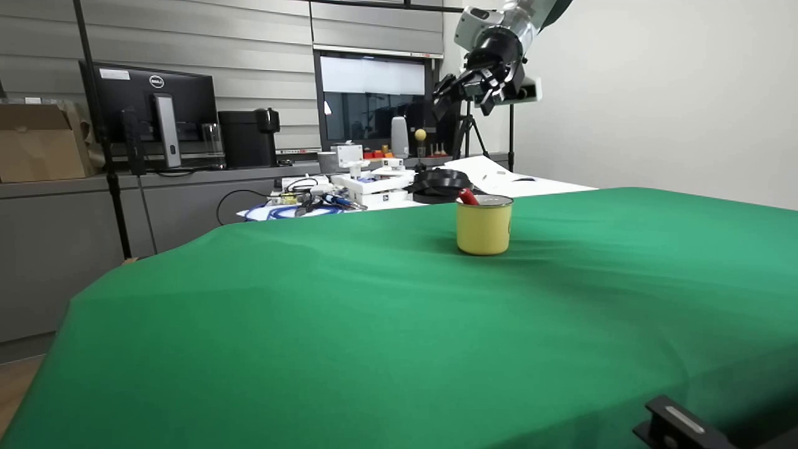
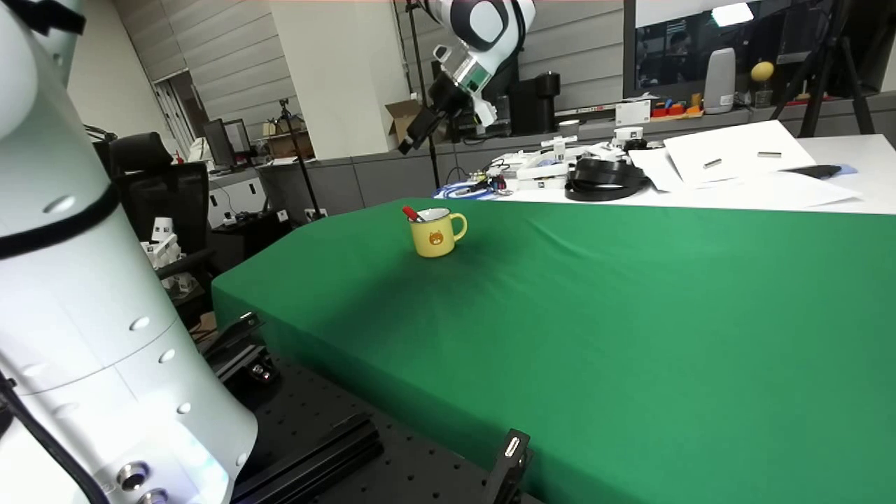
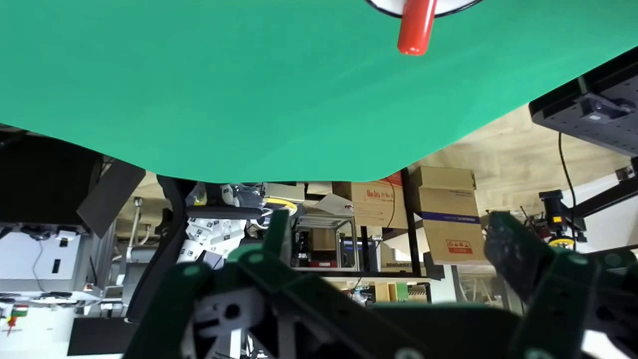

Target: Put the marker in the mug

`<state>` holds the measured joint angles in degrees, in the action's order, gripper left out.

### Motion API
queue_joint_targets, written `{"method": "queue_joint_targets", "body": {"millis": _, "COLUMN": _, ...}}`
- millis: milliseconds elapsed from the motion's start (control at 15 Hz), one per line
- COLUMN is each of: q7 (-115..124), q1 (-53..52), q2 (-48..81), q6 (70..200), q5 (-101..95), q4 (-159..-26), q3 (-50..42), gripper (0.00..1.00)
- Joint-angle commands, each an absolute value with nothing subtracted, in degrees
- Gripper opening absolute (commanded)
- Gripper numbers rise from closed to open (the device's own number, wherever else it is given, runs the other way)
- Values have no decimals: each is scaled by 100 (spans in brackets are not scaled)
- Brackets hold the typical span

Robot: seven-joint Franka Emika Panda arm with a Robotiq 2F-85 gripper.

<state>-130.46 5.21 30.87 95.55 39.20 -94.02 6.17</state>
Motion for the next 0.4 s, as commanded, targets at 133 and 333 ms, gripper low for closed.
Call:
{"method": "queue_joint_targets", "body": {"millis": 133, "q7": -12992, "q1": 524, "q2": 3056, "q6": 9499, "q5": 3747, "q4": -9394, "q3": 611, "gripper": 100}}
{"method": "queue_joint_targets", "body": {"millis": 333, "q7": -12994, "q1": 524, "q2": 3096, "q6": 9503, "q5": 3748, "q4": -9395, "q3": 618, "gripper": 100}}
